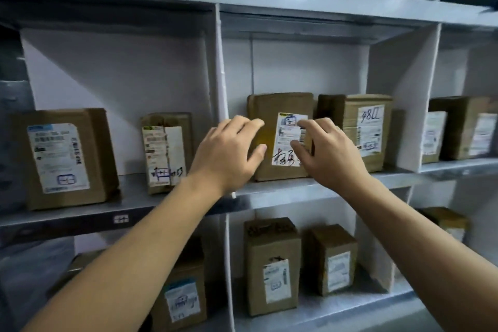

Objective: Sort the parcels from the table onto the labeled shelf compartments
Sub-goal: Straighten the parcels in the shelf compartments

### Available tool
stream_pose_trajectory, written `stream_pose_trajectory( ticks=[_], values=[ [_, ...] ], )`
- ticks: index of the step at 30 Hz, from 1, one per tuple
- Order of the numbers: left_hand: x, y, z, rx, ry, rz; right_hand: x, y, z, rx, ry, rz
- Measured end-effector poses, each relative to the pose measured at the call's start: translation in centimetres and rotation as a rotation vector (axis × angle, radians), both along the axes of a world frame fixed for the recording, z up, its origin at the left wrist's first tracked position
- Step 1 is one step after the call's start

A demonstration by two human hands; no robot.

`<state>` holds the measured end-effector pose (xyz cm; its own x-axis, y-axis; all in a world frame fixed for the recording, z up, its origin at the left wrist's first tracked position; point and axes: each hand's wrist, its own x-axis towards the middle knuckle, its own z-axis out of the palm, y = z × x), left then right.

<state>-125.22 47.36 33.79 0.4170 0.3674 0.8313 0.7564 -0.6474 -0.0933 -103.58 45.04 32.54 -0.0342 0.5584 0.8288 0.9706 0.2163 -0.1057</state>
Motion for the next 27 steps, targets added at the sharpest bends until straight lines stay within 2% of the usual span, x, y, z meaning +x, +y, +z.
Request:
stream_pose_trajectory(
  ticks=[6, 11, 14, 18, 23, 27],
  values=[
    [7.0, 2.9, 2.1, -0.058, -0.065, 0.096, 6.5, 2.9, 2.7, -0.050, 0.097, 0.069],
    [7.8, 6.6, 4.3, -0.067, -0.107, 0.241, 7.2, 7.1, 5.0, -0.060, 0.152, 0.175],
    [8.7, 8.6, 5.9, -0.076, -0.171, 0.284, 7.1, 9.7, 7.0, -0.078, 0.251, 0.256],
    [10.0, 11.0, 6.5, -0.155, -0.240, 0.206, 7.2, 12.5, 8.0, -0.120, 0.451, 0.290],
    [9.6, 12.9, 5.0, -0.283, -0.320, 0.127, 6.8, 14.3, 6.5, -0.134, 0.466, 0.373],
    [9.4, 13.5, 4.5, -0.264, -0.341, 0.085, 6.9, 15.1, 6.1, -0.096, 0.438, 0.392]
  ],
)
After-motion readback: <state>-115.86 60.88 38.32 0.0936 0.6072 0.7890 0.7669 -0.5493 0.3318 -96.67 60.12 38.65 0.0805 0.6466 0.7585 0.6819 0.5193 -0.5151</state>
